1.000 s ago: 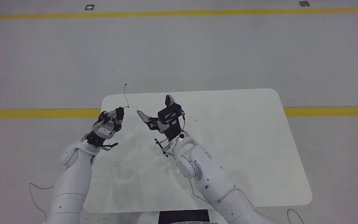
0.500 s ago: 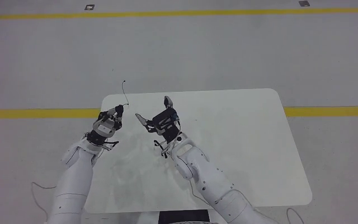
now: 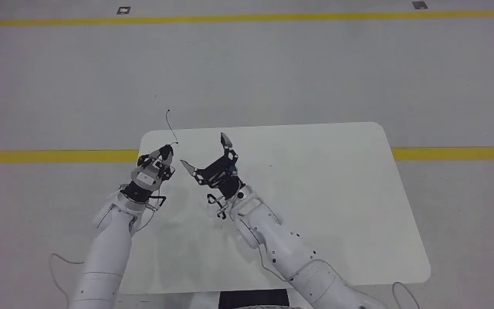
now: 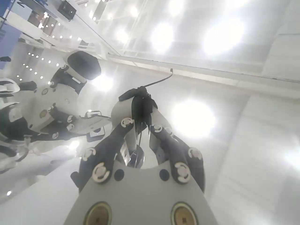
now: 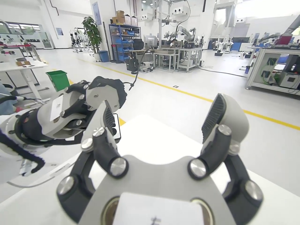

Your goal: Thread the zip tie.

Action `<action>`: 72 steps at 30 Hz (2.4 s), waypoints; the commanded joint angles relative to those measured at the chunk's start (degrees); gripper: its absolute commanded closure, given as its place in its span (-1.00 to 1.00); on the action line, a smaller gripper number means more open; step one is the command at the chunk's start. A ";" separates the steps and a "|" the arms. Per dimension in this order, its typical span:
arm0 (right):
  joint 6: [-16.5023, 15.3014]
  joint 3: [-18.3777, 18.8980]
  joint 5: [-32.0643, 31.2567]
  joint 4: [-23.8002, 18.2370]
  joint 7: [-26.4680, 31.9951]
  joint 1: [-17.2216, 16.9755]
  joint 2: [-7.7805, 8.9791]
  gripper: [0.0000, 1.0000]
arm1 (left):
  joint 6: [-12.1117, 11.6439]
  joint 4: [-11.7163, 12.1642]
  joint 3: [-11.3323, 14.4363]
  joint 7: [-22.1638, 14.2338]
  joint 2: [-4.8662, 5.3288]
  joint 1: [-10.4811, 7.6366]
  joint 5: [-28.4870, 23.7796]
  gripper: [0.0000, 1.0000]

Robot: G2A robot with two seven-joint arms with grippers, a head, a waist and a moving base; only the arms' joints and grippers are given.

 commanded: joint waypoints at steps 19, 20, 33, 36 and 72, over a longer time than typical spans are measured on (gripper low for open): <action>3.37 -3.58 -1.08 6.91 -4.25 4.28 -1.93 0.42 | 0.00 0.00 0.00 0.00 0.00 0.00 0.00 1.00; 3.22 -3.69 -0.98 7.21 -4.24 4.40 -2.02 0.40 | 0.00 0.00 0.00 0.00 0.00 0.00 0.00 1.00; 2.30 -4.66 -0.30 9.08 -4.97 5.41 -3.07 0.56 | 0.00 0.00 0.00 0.00 0.00 0.00 0.00 1.00; 2.21 -4.90 -0.14 9.47 -5.16 5.65 -3.34 0.60 | 0.00 0.00 0.00 0.00 0.00 0.00 0.00 1.00; 3.65 -5.17 -1.21 11.29 -5.50 5.97 -5.29 0.68 | 0.00 0.00 0.00 0.00 0.00 0.00 0.00 1.00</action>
